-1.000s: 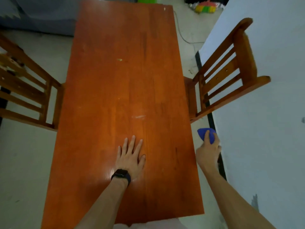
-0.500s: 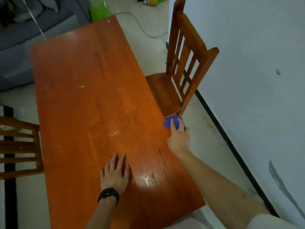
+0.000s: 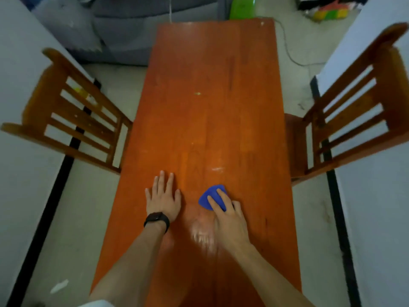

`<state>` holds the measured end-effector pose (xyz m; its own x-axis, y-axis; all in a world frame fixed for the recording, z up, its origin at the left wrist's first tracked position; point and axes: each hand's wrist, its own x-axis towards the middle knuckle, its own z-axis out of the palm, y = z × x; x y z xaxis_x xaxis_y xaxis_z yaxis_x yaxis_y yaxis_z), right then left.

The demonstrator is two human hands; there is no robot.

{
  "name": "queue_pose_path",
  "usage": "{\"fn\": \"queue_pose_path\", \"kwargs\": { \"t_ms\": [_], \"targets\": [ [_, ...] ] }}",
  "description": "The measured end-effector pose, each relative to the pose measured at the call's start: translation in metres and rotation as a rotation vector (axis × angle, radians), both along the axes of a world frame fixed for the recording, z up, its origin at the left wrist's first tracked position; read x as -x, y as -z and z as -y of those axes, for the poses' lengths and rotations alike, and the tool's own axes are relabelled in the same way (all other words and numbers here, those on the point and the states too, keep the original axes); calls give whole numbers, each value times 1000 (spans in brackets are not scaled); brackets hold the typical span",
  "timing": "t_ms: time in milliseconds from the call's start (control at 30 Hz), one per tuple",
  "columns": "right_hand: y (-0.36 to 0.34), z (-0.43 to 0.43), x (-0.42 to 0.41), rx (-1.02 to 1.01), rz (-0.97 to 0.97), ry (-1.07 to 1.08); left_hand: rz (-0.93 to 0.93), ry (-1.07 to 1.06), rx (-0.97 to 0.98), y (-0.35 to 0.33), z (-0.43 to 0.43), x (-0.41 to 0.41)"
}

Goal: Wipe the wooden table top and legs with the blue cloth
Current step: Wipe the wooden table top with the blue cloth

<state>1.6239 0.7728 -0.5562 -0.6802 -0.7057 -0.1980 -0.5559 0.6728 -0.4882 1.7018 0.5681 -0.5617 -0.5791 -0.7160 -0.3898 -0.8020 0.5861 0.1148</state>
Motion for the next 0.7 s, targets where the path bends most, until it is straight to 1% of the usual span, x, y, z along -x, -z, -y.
{"fn": "queue_pose_path", "kwargs": {
  "t_ms": [100, 200, 300, 400, 433, 467, 500, 567, 633, 700],
  "targets": [
    [5, 37, -5, -50, 26, -165, -63, -46, 40, 12, 38, -11],
    [11, 80, -3, -51, 30, -238, -117, -82, 31, 27, 65, -20],
    [17, 118, -4, -7, -37, -282, -154, -70, 47, 43, 71, -30],
    [31, 135, 10, -24, -198, -313, -211, -75, 63, 52, 72, -34],
    [35, 132, 23, -41, -242, -267, -219, -72, 61, 52, 72, -33],
    [37, 125, 39, -58, -270, -170, -217, -64, 63, 53, 72, -32],
    [36, 114, 56, -76, -287, -22, -209, -58, 65, 53, 73, -32],
    [26, 82, 87, -162, -275, 357, -201, -53, 67, 52, 74, -33],
    [11, 46, 113, -280, -162, 726, -183, -40, 61, 52, 75, -34],
    [4, 14, 134, -317, -66, 944, -163, -31, 56, 52, 75, -33]
  ]
}}
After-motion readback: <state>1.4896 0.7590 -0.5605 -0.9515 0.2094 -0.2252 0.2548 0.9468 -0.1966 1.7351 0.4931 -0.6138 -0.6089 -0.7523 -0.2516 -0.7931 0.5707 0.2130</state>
